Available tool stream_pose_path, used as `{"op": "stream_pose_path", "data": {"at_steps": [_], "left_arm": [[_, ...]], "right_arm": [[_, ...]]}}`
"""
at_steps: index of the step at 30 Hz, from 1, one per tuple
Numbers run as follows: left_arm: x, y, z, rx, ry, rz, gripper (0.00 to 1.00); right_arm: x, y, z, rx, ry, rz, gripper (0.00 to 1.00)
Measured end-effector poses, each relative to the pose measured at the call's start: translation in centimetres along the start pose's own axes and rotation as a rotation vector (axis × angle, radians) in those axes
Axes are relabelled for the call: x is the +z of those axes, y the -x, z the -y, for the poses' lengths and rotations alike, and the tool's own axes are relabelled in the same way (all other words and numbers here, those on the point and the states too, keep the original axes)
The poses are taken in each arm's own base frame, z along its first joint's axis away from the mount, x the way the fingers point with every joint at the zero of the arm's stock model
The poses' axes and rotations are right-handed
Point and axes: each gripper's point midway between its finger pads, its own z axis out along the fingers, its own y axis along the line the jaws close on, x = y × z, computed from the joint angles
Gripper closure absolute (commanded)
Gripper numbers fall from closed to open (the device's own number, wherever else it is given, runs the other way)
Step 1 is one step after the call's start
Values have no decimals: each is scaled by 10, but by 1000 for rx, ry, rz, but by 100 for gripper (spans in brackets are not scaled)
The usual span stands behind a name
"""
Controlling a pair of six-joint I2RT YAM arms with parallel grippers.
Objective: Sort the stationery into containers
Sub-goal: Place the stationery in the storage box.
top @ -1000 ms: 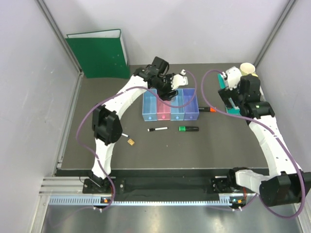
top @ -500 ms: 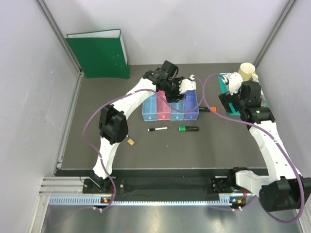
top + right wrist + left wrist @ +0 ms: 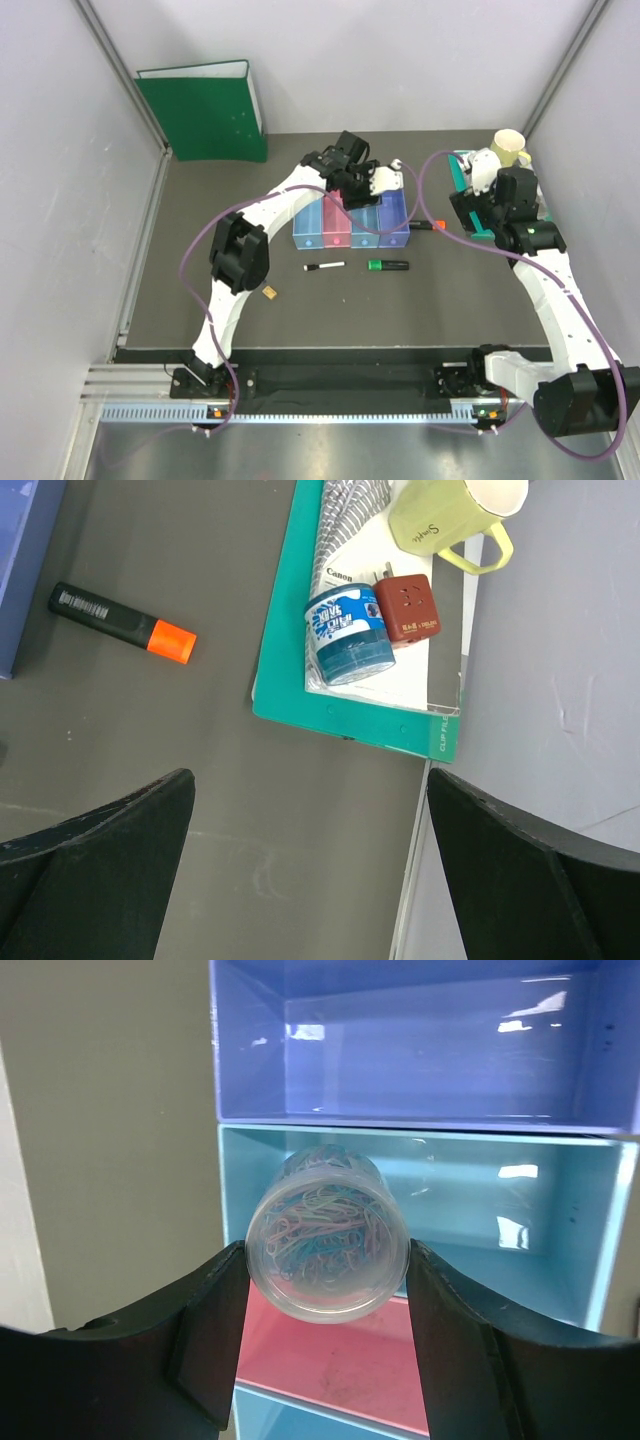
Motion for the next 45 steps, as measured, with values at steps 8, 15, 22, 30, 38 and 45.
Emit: {"op": "stream_pose_path", "data": {"at_steps": [8, 15, 22, 30, 38, 45], "left_arm": [[14, -10, -5, 8, 28, -26, 70], [30, -24, 1, 11, 22, -54, 35], [35, -29, -2, 22, 54, -67, 19], [39, -29, -12, 28, 105, -58, 18], [11, -19, -11, -15, 127, -48, 17], [-103, 22, -5, -73, 232, 65, 17]], "right_arm": [[0, 1, -2, 10, 9, 4, 0], [0, 2, -4, 11, 20, 10, 1], [0, 0, -7, 13, 30, 11, 0], [-3, 1, -7, 20, 30, 22, 1], [-4, -6, -15, -3, 66, 22, 0], [4, -24, -29, -60, 135, -29, 0]]}}
